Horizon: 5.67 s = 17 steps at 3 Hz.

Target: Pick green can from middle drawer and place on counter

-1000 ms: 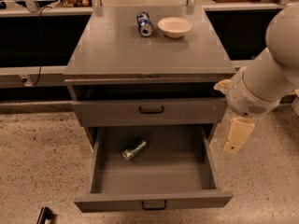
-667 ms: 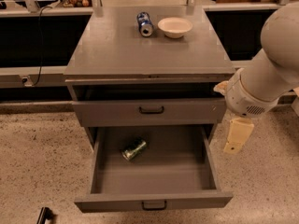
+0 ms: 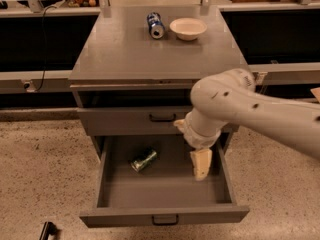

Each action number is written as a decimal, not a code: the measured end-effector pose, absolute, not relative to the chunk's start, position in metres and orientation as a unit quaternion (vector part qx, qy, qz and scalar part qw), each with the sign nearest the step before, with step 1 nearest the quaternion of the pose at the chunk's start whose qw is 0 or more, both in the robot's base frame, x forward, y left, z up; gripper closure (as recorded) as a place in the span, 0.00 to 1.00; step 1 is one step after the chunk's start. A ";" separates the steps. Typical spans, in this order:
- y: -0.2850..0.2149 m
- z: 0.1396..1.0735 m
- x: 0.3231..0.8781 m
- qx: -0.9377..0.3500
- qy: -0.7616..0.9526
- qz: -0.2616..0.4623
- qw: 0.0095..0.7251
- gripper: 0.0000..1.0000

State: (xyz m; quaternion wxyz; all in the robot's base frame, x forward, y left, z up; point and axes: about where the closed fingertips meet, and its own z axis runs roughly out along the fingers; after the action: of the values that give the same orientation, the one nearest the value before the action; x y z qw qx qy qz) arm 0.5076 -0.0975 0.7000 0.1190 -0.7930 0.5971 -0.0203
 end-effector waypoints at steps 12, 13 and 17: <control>0.065 0.407 0.638 -0.896 0.419 -0.092 0.114 0.00; 0.064 0.397 0.647 -0.892 0.430 -0.092 0.107 0.00; 0.066 0.396 0.636 -0.903 0.409 -0.078 0.106 0.44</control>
Offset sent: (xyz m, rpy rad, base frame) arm 0.0168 0.0107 -0.0262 0.0058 0.0005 0.0626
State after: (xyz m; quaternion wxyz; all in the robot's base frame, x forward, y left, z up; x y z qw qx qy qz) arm 0.6362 0.0661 0.3958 0.1058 -0.9030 0.4091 -0.0779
